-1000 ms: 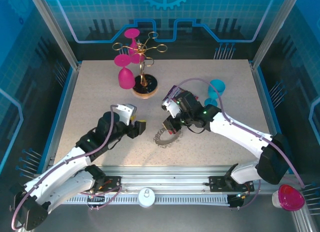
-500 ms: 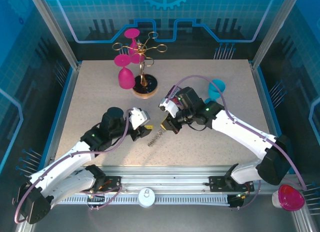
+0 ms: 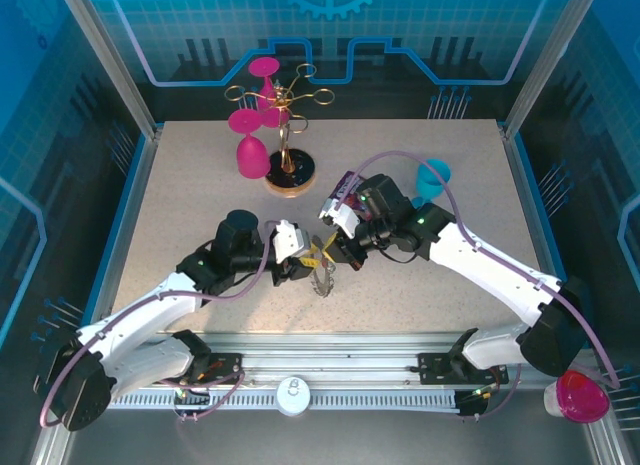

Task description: Put the keys on the keyring

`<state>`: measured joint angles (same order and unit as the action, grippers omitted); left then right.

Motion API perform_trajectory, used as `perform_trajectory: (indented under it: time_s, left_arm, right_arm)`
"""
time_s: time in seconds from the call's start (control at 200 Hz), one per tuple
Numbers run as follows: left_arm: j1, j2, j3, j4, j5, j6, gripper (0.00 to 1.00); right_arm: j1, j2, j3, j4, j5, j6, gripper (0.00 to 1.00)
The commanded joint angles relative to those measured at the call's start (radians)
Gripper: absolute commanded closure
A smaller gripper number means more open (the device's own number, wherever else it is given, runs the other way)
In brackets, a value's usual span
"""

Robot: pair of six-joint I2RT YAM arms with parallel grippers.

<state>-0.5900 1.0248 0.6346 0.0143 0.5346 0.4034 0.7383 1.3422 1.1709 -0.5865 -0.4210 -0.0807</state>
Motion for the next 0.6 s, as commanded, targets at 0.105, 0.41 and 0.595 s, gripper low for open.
perform_trajectory:
  time_s: [0.105,0.41,0.595]
  left_arm:
    - [0.005,0.030,-0.017,0.093,0.099,0.006,0.68]
    - [0.005,0.060,-0.027,0.134,0.126,-0.023,0.77]
    - [0.005,0.070,-0.021,0.133,0.139,-0.017,0.98]
  right_arm:
    - [0.008,-0.029,0.027,0.006,-0.049,-0.022,1.00]
    - [0.021,-0.028,0.030,0.032,-0.067,-0.014,1.00]
    - [0.030,-0.024,0.027,0.054,-0.071,-0.003,1.00]
